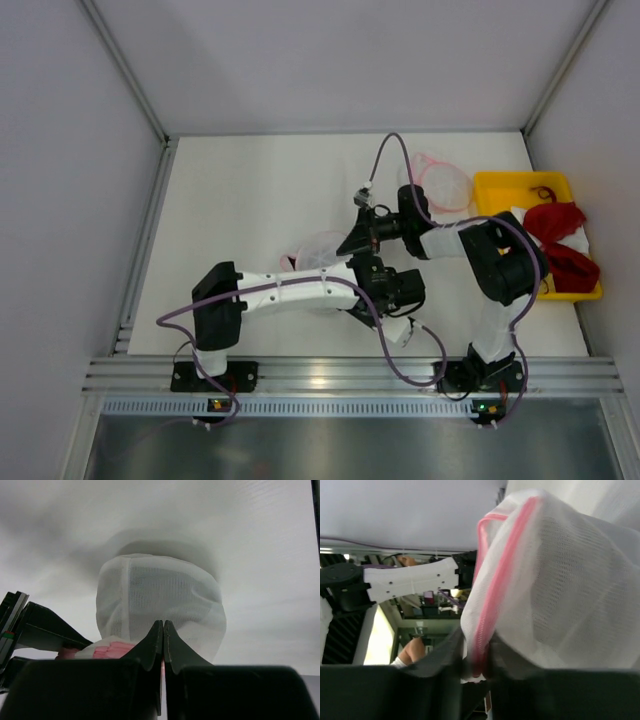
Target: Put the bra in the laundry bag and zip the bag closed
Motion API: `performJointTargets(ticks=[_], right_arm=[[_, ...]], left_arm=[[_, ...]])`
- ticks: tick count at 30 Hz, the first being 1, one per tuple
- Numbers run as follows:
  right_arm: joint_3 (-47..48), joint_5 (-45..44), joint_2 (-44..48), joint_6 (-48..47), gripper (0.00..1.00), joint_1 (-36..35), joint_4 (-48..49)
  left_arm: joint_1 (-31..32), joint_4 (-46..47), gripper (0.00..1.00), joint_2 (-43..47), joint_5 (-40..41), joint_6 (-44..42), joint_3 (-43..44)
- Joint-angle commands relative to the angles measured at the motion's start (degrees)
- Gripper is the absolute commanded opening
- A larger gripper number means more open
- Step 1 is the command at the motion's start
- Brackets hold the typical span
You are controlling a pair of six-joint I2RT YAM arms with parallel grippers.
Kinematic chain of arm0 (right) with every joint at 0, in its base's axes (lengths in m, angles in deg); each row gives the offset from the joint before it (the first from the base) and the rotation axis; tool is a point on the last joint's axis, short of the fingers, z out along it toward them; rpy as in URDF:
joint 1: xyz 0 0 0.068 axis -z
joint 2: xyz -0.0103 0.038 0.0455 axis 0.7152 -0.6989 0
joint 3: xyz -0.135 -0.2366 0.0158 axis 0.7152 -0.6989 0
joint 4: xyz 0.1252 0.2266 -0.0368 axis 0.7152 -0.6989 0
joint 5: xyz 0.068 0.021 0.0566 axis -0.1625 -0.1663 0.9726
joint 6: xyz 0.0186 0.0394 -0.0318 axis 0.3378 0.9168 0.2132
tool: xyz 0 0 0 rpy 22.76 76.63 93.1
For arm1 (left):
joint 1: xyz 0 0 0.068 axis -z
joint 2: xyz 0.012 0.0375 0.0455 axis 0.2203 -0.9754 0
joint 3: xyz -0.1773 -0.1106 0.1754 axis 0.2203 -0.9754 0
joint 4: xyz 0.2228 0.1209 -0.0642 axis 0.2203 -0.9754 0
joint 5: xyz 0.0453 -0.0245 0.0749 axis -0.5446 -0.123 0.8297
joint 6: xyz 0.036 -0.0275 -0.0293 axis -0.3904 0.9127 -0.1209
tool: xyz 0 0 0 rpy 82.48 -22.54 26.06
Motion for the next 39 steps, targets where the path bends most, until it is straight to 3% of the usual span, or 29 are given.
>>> performJointTargets(ticks=[1,2,3,4,5,7,11,27,33,39], right_arm=[[5.8,-2.5,2.3,-13.1,0.30,0.3,-16.5],[6.8,-3.7,3.1,-17.7,0.52,0.5,-23.3],[10.3,-4.9,4.5,-29.4,0.61,0.6,-31.0],[12.5,-6.5,5.2,-35.6,0.68,0.7,-48.5],[16.1,-9.4,5.4,-40.7,0.76,0.7,-54.4],[18.6,-10.5,5.5,-50.5,0.81,1.2,-66.7],[19.3,-13.1,7.8,-56.5,0.83,2.6,-74.3],[21.2,-14.0,9.4,-60.1,0.82,3.5,-87.3],[17.8,-9.9,8.9,-51.5,0.75,3.2,-78.4],[16.8,-9.6,7.0,-45.0,0.61,1.4,-69.0]], left_arm=[[-0.9,-2.1,0.00,1.7,-2.5,2.3,1.0],[-1.5,-2.1,0.00,0.8,-2.3,2.3,2.3],[-2.0,-2.1,0.00,0.5,-2.2,2.4,2.9],[-2.7,-1.8,0.00,-0.1,-1.6,2.3,3.2],[-2.9,-1.6,0.00,-0.3,-1.4,2.2,3.9],[-3.6,-1.1,0.00,-0.9,-0.8,1.8,4.6],[-4.6,-0.6,0.00,-2.1,0.2,1.1,5.8],[-7.1,6.6,0.00,-6.8,5.1,1.4,8.3],[-7.2,8.3,0.00,-7.7,5.2,1.2,9.2],[-7.1,8.3,0.00,-8.4,5.3,1.9,10.6]])
